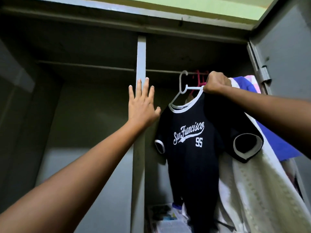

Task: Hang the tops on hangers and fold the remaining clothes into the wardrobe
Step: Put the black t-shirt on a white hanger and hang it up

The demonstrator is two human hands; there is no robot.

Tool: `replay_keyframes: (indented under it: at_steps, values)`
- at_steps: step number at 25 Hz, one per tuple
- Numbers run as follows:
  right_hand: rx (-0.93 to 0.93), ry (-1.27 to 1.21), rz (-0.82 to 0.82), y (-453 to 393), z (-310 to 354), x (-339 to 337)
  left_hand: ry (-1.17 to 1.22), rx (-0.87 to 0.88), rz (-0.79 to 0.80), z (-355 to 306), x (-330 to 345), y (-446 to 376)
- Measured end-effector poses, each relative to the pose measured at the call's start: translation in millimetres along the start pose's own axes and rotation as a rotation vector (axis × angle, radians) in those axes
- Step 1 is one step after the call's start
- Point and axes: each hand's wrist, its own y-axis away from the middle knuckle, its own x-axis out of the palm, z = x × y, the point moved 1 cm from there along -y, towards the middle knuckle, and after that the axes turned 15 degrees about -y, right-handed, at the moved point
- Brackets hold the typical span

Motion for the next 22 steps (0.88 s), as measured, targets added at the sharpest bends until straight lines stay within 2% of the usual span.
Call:
replay_keyframes:
  at_steps: [7, 22]
  values:
    - [-0.040, -0.014, 0.050, -31.7, -1.3, 24.6, -0.026, -0.010, -0.034, 0.8, 2.3, -1.1]
    - [-0.006, -0.090, 0.108, -95.3, 10.3, 26.9, -0.026, -0.008, -0.054, -2.5, 5.0, 4.3]
